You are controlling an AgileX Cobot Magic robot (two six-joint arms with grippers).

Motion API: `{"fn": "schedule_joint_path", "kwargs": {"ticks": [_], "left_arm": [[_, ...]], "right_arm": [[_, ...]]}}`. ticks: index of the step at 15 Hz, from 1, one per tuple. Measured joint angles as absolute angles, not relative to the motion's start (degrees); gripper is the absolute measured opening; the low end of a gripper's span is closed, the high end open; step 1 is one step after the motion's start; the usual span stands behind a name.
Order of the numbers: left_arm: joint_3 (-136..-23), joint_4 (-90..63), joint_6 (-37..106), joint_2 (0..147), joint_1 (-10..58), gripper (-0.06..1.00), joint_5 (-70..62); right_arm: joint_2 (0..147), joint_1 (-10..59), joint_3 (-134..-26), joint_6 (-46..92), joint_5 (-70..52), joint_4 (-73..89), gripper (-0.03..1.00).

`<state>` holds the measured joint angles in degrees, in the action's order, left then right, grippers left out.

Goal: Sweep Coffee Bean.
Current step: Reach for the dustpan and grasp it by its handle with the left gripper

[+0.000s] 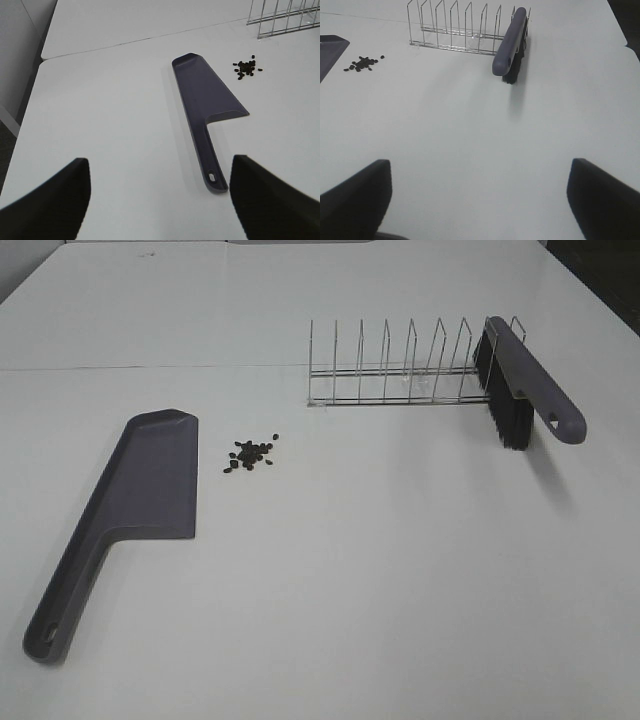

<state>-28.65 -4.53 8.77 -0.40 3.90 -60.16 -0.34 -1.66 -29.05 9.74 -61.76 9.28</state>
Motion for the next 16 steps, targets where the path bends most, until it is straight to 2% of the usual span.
{"fn": "schedule_joint_path", "kwargs": {"ticks": [16], "left_arm": [[-28.65, -4.53, 8.77, -0.4, 3.9, 0.71, -60.16]], "right_arm": [[-0.34, -1.66, -29.05, 9.74, -61.76, 9.28, 0.8]]}}
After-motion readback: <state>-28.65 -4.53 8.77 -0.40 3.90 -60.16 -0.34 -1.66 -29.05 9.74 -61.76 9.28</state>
